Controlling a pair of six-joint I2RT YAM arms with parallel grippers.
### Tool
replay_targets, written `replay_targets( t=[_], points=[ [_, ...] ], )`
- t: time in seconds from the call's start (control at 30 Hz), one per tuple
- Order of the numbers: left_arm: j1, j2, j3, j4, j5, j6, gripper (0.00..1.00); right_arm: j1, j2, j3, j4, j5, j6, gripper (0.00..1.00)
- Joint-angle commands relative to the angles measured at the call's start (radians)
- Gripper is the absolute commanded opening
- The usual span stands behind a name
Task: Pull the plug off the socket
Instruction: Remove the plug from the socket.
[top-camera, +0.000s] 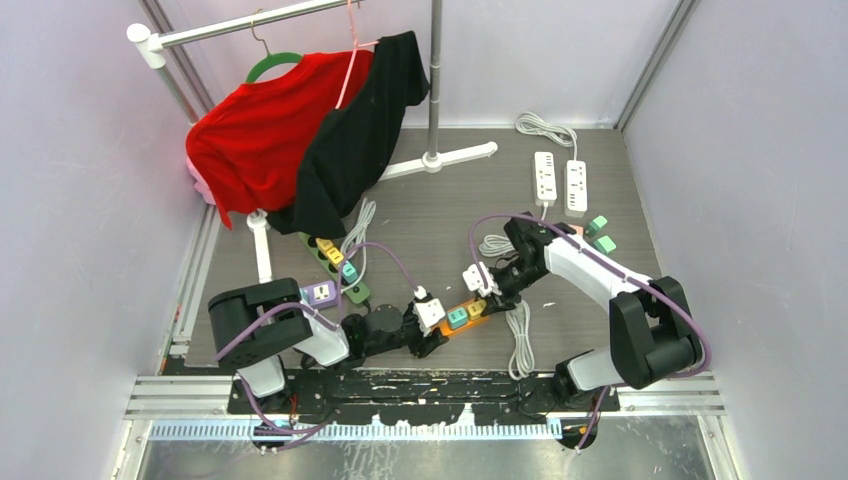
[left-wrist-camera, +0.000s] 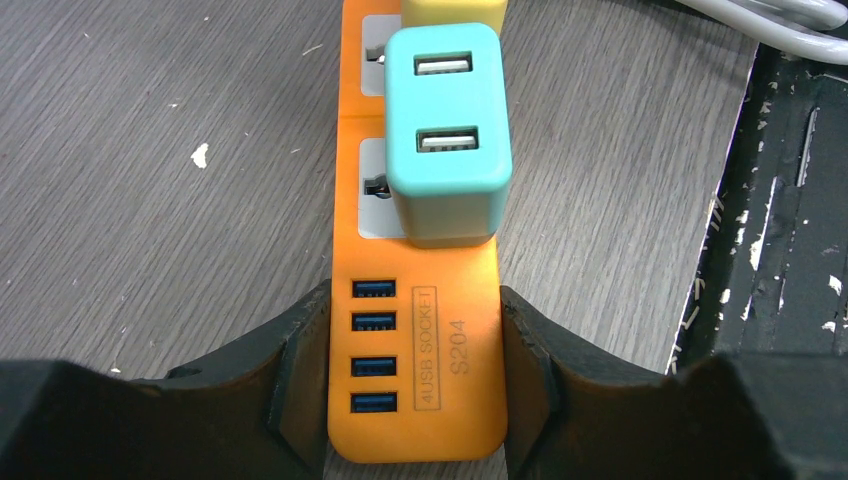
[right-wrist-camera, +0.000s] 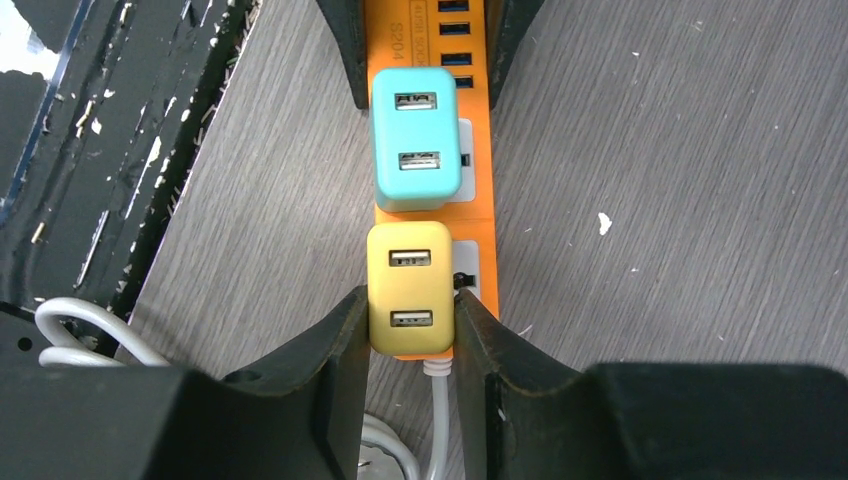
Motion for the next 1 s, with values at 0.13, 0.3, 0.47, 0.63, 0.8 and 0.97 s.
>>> replay_targets(
  t=[0.13, 0.3, 0.47, 0.63, 0.8, 0.97],
  points=[
    [0.012, 0.002, 0.001, -0.028, -0.030, -0.022, 0.00, -0.006, -0.027, 0.005, 0.060, 0.019, 0.180, 0.01],
    [0.013, -0.005, -0.009, -0.022, -0.031, -0.031, 0.00, -0.053, -0.033, 0.015, -0.027, 0.052, 0.069, 0.01],
    [0.013, -0.011, -0.011, -0.021, -0.028, -0.039, 0.00, -0.060, -0.034, -0.008, -0.125, 0.037, -0.126, 0.01],
    [0.013, -0.015, -0.007, -0.025, -0.023, -0.050, 0.00, -0.031, -0.035, -0.017, -0.142, -0.035, -0.164, 0.01],
    [0.013, -0.004, 0.009, -0.034, -0.015, -0.056, 0.00, -0.017, -0.045, -0.018, -0.055, -0.081, -0.047, 0.01],
    [0.013, 0.012, 0.020, -0.036, -0.018, -0.056, 0.00, -0.021, -0.069, -0.026, 0.090, -0.036, 0.161, 0.01]
  ],
)
